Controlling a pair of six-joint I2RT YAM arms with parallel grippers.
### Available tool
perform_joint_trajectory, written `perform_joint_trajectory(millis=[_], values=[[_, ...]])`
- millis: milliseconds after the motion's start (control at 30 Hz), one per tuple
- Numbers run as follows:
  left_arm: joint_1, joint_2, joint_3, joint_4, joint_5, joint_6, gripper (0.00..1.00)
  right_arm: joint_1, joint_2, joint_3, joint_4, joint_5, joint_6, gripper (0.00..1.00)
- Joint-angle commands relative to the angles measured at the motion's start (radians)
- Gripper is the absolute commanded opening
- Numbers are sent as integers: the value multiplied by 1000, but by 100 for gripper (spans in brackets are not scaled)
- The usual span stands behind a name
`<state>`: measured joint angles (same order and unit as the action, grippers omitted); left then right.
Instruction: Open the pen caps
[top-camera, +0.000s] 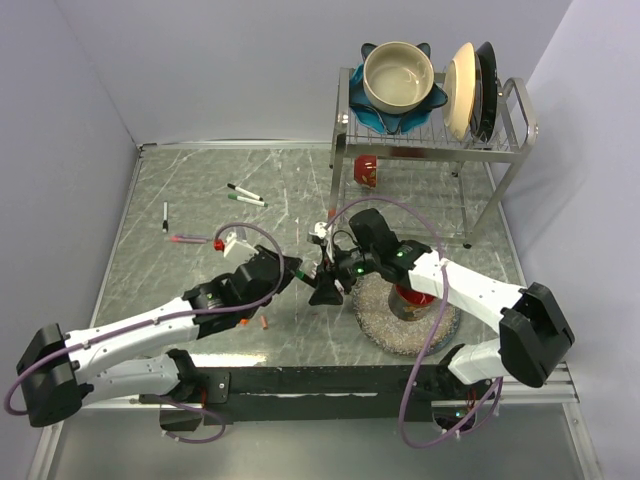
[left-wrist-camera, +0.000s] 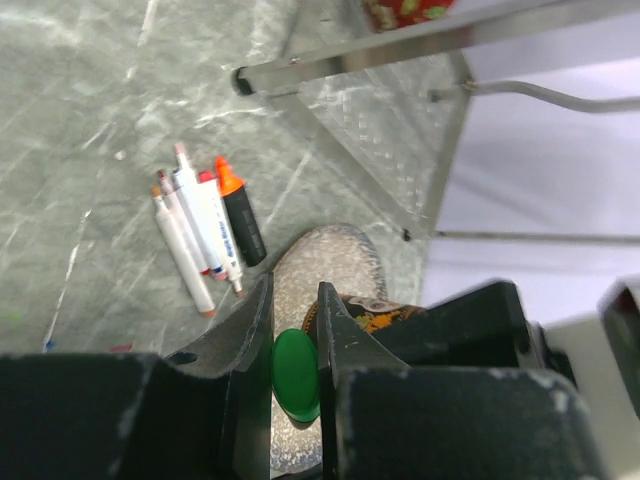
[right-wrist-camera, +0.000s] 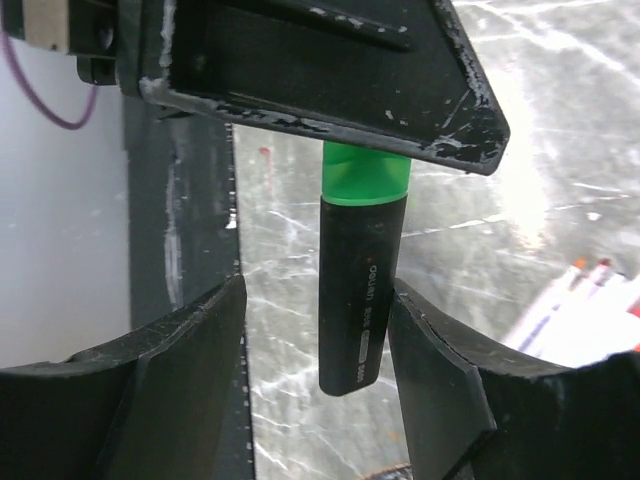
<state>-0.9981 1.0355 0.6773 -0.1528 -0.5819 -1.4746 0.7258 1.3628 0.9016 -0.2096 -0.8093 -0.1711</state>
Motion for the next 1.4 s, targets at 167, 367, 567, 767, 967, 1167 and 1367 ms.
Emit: perform_joint_trajectory(millis=[167, 367, 567, 767, 967, 1167, 1367], values=[[13, -106, -183, 454, 69, 207, 1, -45, 38, 45, 73, -125, 142, 56], [56, -121, -222, 556, 126, 272, 1, -45, 53, 60, 55, -177, 139, 0], [456, -258, -239, 550, 382, 326, 1, -40, 52, 69, 3, -168, 104, 0], [734, -298, -145, 391, 542, 346, 1, -17, 68, 88, -43, -119, 64, 0], [780, -331, -151, 268, 557, 339, 1, 6, 79, 86, -39, 100, 45, 0], [780, -420, -248, -8, 514, 280, 1, 15, 212, 137, -89, 415, 42, 0], [780, -476, -400, -97, 525, 231, 1, 57, 269, 172, -122, 531, 7, 3]])
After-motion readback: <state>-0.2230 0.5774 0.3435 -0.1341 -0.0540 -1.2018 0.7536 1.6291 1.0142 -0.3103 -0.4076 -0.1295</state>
